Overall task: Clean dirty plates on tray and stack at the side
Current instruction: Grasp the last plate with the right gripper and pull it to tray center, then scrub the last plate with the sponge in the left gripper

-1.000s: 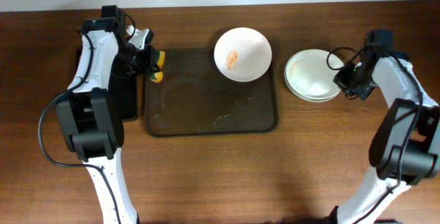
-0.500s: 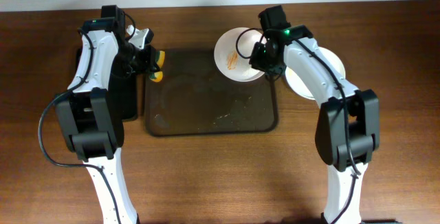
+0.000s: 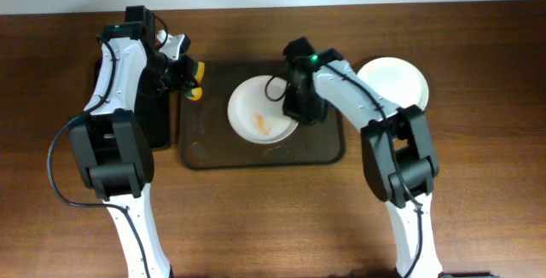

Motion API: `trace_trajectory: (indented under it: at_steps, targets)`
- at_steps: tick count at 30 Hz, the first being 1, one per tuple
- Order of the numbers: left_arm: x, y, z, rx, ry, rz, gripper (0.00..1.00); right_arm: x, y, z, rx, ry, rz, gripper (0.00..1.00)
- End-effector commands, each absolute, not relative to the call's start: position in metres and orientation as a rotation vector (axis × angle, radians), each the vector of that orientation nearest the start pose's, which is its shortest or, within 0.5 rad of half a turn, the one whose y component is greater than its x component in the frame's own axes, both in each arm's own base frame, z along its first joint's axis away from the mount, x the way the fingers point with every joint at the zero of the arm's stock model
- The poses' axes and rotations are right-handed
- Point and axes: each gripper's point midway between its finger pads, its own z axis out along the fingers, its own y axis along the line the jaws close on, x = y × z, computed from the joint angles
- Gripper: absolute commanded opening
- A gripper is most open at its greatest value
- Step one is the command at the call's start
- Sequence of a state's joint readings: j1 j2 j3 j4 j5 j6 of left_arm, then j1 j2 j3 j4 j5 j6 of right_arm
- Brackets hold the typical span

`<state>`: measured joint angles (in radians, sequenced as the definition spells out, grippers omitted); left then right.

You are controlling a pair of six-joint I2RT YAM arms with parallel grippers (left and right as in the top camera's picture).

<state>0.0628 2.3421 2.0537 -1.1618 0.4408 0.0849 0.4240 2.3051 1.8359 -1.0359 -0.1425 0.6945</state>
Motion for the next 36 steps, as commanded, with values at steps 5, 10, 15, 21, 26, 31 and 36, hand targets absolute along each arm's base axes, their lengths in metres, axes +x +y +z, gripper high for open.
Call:
trace_trajectory:
  at_steps: [5,10,15,21,26,31,36]
  targets:
    - [0.492,-0.046,0.067,0.071,2.901,-0.646,0.01,0.424,0.227,0.053,-0.354,3.024,0.269,0.72]
    - [0.495,-0.045,0.068,0.075,2.887,-0.641,0.01,0.443,0.219,0.033,-0.854,2.869,0.258,0.77]
    - [0.496,-0.045,0.068,0.076,2.884,-0.64,0.0,0.452,0.23,0.006,-0.939,2.824,0.266,0.57]
    - [0.496,-0.045,0.068,0.077,2.884,-0.64,0.0,0.435,0.232,0.005,-0.156,3.085,0.358,0.04]
    - [0.496,-0.045,0.068,0.076,2.884,-0.64,0.0,0.421,0.26,0.005,0.416,3.115,0.377,0.05]
    - [0.496,-0.045,0.068,0.077,2.883,-0.639,0.0,0.458,0.269,0.013,-0.113,2.954,0.504,0.69]
    - [0.497,-0.045,0.068,0.077,2.882,-0.639,0.01,0.451,0.271,-0.004,-0.33,2.958,0.482,0.4]
